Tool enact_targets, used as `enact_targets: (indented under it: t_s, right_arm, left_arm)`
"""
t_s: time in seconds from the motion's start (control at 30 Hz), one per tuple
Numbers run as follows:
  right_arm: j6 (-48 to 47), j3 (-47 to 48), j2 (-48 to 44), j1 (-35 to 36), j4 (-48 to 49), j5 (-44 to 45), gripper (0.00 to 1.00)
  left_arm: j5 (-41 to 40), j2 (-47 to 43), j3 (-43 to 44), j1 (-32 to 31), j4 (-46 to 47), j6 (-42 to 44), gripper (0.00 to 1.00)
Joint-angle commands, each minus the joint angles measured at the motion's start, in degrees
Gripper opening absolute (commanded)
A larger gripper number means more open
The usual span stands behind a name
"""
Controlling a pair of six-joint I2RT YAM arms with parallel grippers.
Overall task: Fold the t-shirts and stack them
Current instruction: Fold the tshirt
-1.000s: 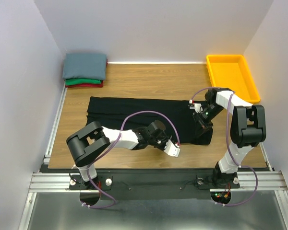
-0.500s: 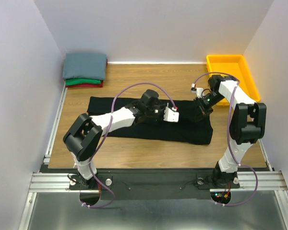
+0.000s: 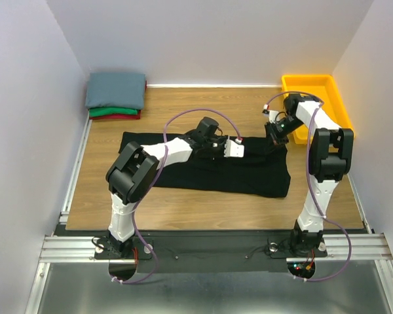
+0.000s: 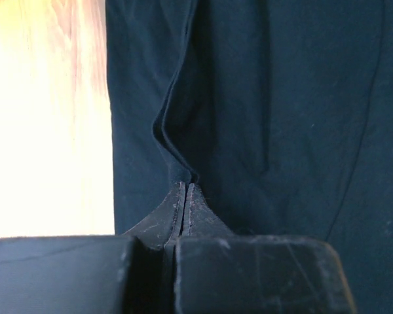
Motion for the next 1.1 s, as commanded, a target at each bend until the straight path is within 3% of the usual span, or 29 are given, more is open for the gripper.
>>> enact_targets:
  t_s: [0.0, 0.53, 1.07]
  right_arm:
    - [2.13, 5.01, 1.97, -0.22, 1.6, 0.41, 0.0]
    - [4.68, 17.24, 10.06, -0.13, 1.33, -0.12, 0.01]
    - [3.98, 15.14, 5.5, 1.1, -2.01, -3.2, 0.01]
  left_arm:
    - [0.84, -1.06, 1.77, 1.35, 0.71, 1.23, 0.0]
    - [-1.97, -0.36, 0.1, 2.58, 4.05, 0.0, 0.0]
    - [1.36, -6.95, -6.76, 2.84, 3.7, -4.47, 0.0]
